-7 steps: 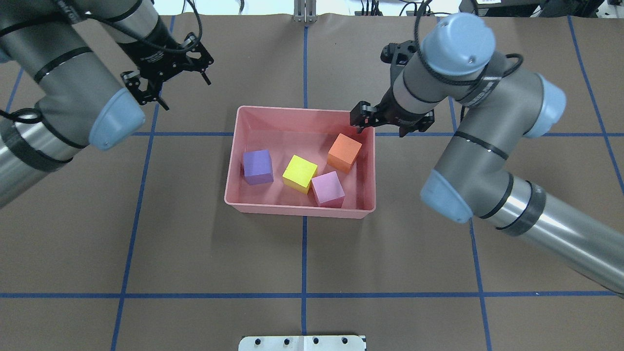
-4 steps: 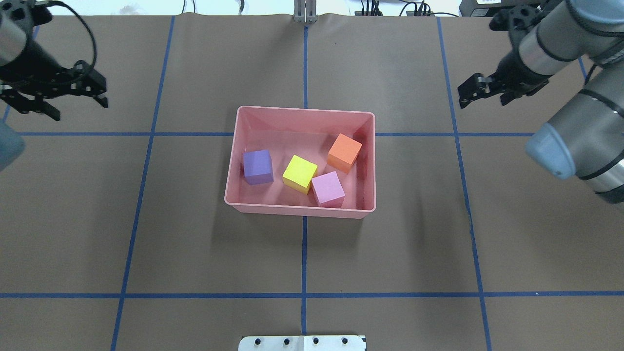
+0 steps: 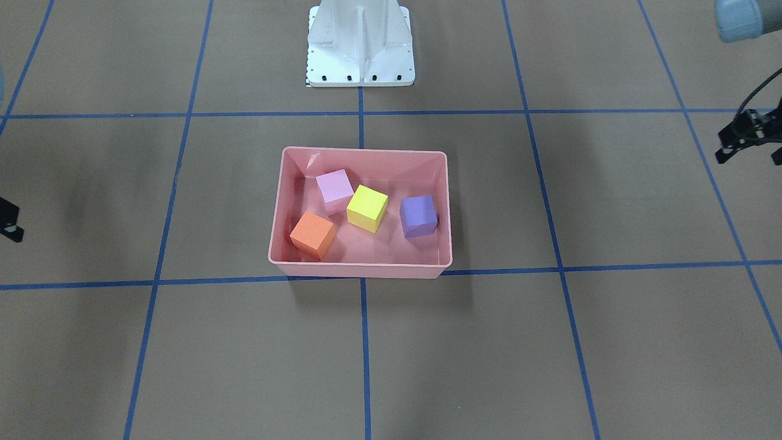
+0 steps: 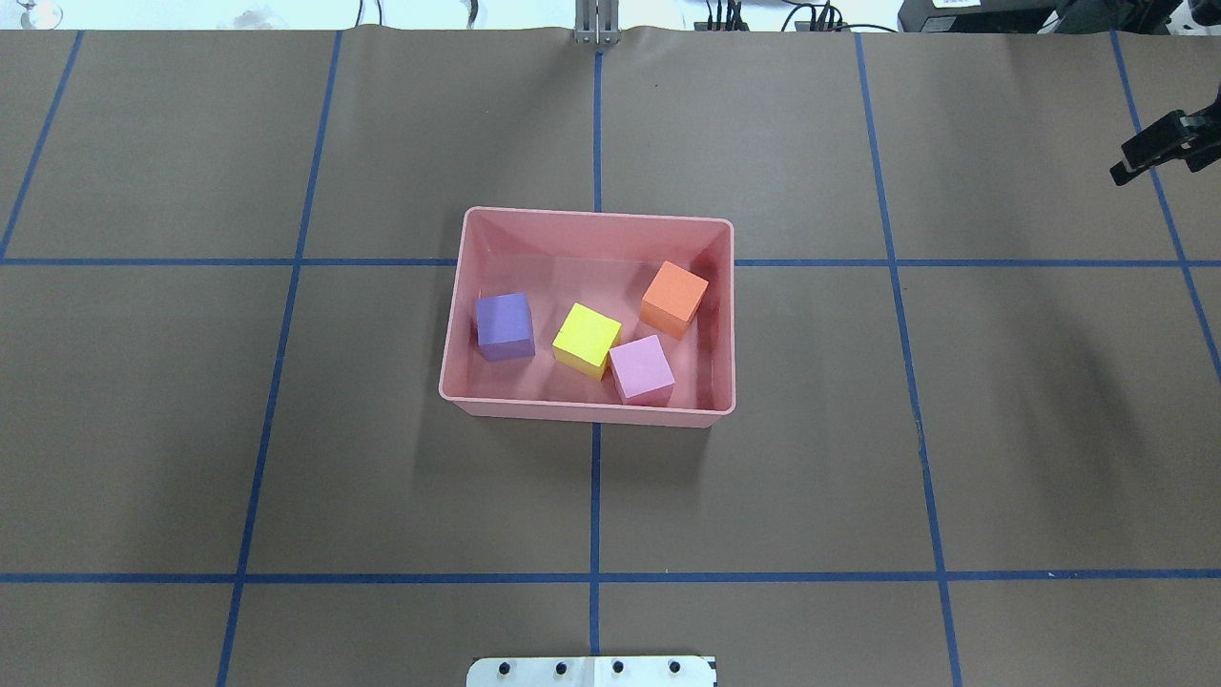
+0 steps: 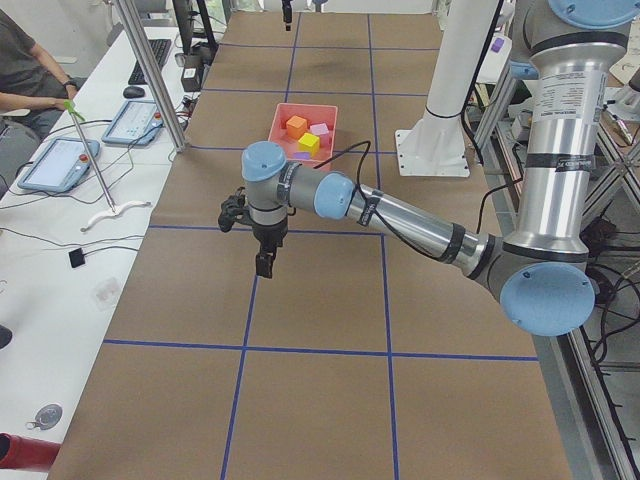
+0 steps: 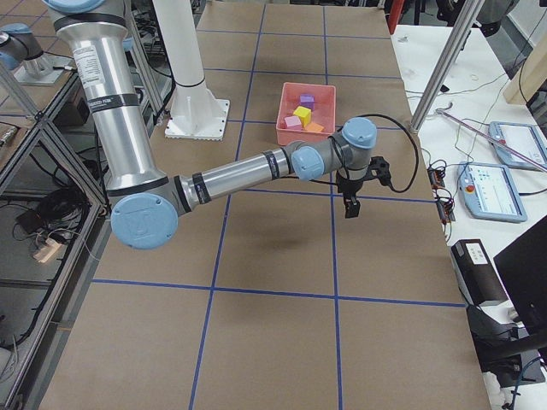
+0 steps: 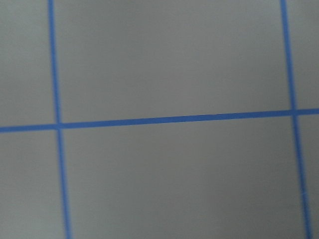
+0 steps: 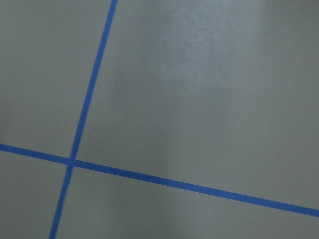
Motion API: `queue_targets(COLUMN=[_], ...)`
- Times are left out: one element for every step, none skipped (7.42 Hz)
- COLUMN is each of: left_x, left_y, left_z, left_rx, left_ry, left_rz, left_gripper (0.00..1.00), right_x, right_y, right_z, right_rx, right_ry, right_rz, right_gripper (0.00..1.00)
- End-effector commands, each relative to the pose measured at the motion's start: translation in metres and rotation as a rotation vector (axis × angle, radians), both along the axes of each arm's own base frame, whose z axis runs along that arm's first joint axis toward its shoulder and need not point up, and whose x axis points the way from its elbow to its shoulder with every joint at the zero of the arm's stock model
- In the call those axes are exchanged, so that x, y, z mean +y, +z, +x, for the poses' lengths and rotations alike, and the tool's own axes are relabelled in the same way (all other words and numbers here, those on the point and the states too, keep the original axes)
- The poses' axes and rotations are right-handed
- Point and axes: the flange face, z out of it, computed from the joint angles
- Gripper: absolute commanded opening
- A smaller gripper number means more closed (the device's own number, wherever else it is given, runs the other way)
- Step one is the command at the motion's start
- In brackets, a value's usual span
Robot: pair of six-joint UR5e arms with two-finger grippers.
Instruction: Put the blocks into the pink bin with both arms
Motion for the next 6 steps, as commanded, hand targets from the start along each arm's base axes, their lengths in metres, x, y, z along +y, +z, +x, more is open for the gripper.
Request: queue_targets(left_x=[0.001,0.000,0.000,0.000,-0.001,-0.001], left_y=[0.042,0.048,0.061,0.071,0.071,0.071], left_z=[-0.034,-0.036,-0.031,-0.030,-0.030,-0.030], left_rx=[-0.011,0.003,0.070,0.097,0.098,0.097], left_ry=[0.024,0.021,0.028,0.030,0.025,0.021], left_rz=[0.012,0.009,-0.019,-0.014,-0.006,-0.009], left_gripper=[1.00,1.00,1.00,1.00,1.00,1.00], right_x=[0.002,0.003,0.003,0.000,0.000,0.002], right_y=[0.033,0.033,0.031,0.029,0.029,0.030], right_z=[0.026,0.028,0.030,0.030,0.030,0.030], right_rx=[-0.038,-0.091,-0.093,-0.083,-0.082,-0.080], right_ry=[-0.018,-0.025,-0.022,-0.020,-0.020,-0.020], right_rz=[-0.025,-0.039,-0.035,-0.027,-0.027,-0.026], right_gripper=[1.00,1.00,1.00,1.00,1.00,1.00])
